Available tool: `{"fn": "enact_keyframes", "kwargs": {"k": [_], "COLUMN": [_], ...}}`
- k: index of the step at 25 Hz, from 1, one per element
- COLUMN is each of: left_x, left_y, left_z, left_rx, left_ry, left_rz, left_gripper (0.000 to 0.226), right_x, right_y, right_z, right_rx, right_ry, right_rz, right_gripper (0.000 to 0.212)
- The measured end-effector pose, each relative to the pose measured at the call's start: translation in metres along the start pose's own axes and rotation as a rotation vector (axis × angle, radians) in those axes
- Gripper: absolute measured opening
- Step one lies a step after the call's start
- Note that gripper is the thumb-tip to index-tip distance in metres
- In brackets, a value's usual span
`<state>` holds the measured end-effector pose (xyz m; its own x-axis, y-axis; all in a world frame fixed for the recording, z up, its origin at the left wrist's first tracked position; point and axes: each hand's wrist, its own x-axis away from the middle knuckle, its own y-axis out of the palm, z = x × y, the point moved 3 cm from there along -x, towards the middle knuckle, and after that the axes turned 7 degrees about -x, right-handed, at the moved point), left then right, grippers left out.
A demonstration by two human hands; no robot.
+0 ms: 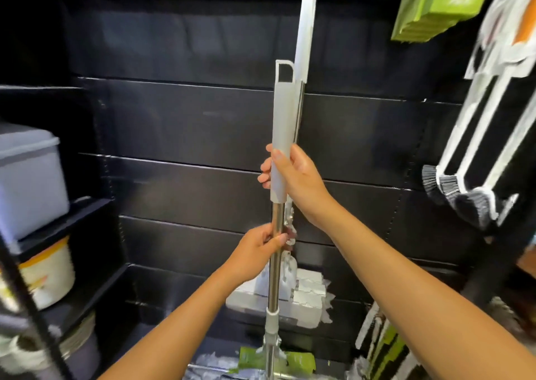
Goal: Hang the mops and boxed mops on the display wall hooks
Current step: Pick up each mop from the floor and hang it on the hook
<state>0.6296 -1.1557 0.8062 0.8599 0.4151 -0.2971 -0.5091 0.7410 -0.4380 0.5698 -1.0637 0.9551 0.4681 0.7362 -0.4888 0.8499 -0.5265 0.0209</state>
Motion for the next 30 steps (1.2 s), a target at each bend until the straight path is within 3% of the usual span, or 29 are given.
{"fn": "enact_keyframes", "kwargs": {"k": [5, 13, 20, 30], "left_x": [-0.045, -0.088, -0.107, -0.119], "left_y": [-0.013, -0.035, -0.05, -0.067], "left_z": [0.015, 0.054, 0.09, 0.126], "left_rx": [0.07, 0.095, 0.157, 0.12], "left_ry": [0.106, 0.186, 0.19, 0.243], "left_rz": [-0.068, -0.077, -0.103, -0.091], "left_gripper": [0.02, 0.02, 0.022, 0.021], "right_x": [-0.026, -0.071, -0.1, -0.124], "right_y": [-0.012, -0.023, -0.027, -0.032], "right_z": [-0.005, -0.034, -0.06, -0.091], "right_rx": [0.118, 0.235, 0.19, 0.244], "right_ry": [-0.121, -0.162, -0.189, -0.212], "right_rz": [0.104, 0.163, 0.196, 0.202], "right_gripper": [0.017, 0.025, 0.029, 0.02]}}
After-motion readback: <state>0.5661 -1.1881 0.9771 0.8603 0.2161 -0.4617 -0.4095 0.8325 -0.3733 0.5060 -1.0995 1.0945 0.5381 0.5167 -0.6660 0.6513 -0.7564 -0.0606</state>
